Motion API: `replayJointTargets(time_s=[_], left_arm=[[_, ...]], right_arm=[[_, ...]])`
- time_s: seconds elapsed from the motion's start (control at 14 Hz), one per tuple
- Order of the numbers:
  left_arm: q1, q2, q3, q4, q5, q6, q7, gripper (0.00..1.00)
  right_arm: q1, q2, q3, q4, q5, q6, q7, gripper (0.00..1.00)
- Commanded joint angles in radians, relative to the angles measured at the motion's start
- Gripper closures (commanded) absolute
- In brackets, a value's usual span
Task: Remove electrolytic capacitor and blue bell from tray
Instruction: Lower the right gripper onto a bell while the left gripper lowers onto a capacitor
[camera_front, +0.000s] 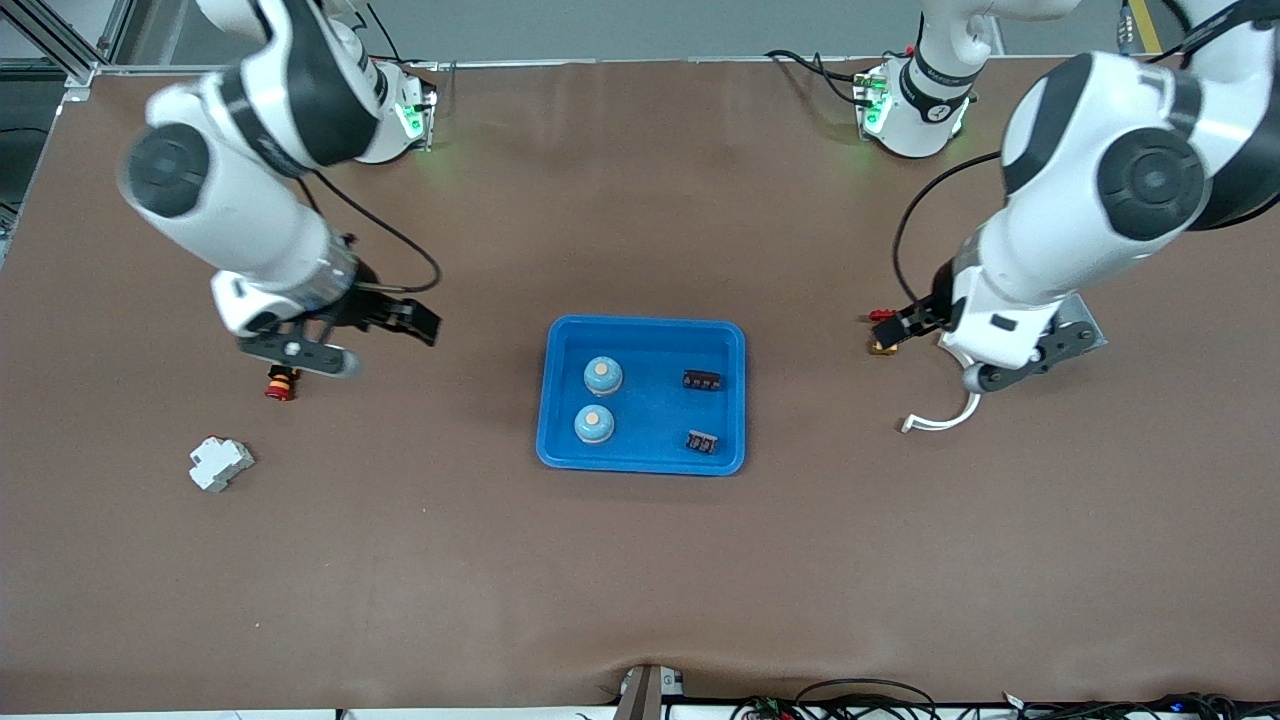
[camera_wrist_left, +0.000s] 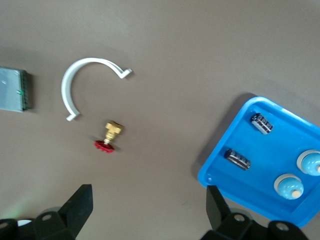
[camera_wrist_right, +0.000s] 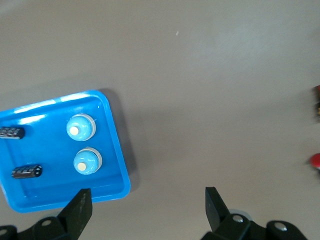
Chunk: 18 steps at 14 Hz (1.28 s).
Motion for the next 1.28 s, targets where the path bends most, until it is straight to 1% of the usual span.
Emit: replayJointTargets(time_s=[0.0,0.21,0.36,0.43,0.64,0.85,1.07,1.21], left_arm=[[-0.047,0.013,0.005,-0.053,-0.007,0.081,-0.092,0.00],[-0.075,0.030,0.005,-0.104,-0.005,0.154,-0.161,0.00],[-0.084,0.041,0.004,-0.136,-0.005,0.191,-0.216,0.00],[-0.091,0.040,0.005,-0.168,-0.001,0.217,-0.238,0.00],[-0.099,0.035,0.005,-0.250,0.000,0.288,-0.306,0.00],[-0.101,0.041,0.004,-0.319,0.000,0.387,-0.405,0.00],[-0.143,0.095,-0.004,-0.322,0.000,0.481,-0.575,0.00],[-0.176,0.142,-0.004,-0.320,0.000,0.556,-0.673,0.00]], right_arm=[[0.087,0.051,-0.013,-0.028,-0.001,0.054,0.097,0.00],[0.180,0.144,-0.015,-0.028,-0.020,0.178,0.229,0.00],[0.208,0.206,-0.013,-0.019,-0.030,0.264,0.286,0.00],[0.223,0.235,-0.015,-0.008,-0.030,0.294,0.291,0.00],[0.262,0.309,-0.015,0.044,-0.038,0.308,0.369,0.00],[0.285,0.387,-0.017,0.105,-0.072,0.309,0.427,0.00],[0.314,0.473,-0.017,0.176,-0.130,0.314,0.512,0.00],[0.319,0.494,-0.017,0.182,-0.141,0.346,0.529,0.00]])
